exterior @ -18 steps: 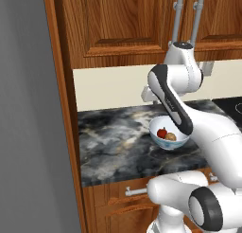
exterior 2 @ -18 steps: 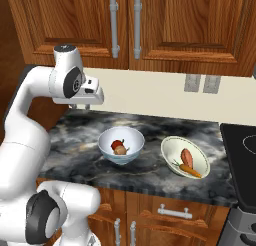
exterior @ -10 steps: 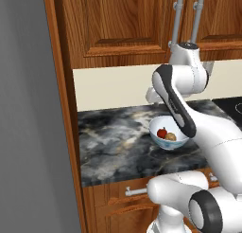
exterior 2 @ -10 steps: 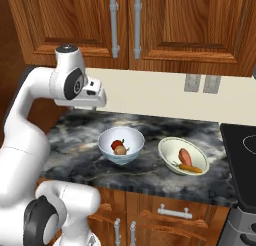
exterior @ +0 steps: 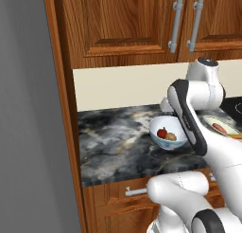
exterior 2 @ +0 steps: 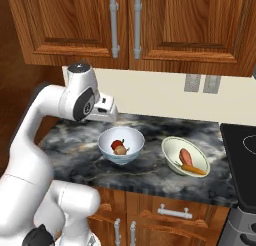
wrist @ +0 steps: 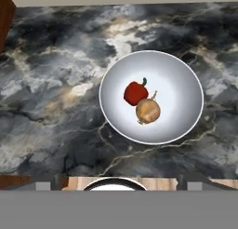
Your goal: Place the bowl containing the onion and bell pepper in the microwave. Close the microwave door and press the start button to microwave the meal.
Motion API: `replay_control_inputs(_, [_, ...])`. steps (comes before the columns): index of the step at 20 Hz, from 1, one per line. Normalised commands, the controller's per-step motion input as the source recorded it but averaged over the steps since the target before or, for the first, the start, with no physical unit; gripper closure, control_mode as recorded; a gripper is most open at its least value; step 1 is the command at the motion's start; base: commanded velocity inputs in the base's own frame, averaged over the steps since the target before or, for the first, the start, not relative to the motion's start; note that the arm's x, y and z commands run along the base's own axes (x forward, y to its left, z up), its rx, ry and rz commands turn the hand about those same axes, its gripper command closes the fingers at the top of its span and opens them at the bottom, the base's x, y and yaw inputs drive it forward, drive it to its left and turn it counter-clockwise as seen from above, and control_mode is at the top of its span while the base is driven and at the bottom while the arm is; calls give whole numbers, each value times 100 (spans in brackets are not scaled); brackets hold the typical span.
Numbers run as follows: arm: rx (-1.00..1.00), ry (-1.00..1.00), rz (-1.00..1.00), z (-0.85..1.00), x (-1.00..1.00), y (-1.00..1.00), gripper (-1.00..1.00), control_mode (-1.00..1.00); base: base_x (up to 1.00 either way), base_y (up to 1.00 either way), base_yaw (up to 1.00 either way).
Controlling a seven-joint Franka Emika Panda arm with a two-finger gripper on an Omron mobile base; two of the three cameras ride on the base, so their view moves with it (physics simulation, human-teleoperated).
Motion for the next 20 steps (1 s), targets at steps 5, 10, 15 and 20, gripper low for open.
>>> replay_control_inputs(5, [6, -13, -11, -48, -16, -45, -100, -100, 0, 0, 0])
replay_control_inputs(10, [8, -15, -16, -38, -1, -17, -100, -100, 0, 0, 0])
replay_control_inputs(15, [24, -5, -21, -26, 0, -34, -100, -100, 0, 0, 0])
replay_control_inputs(20, [18, 16, -17, 0, -8, -49, -100, -100, 0, 0, 0])
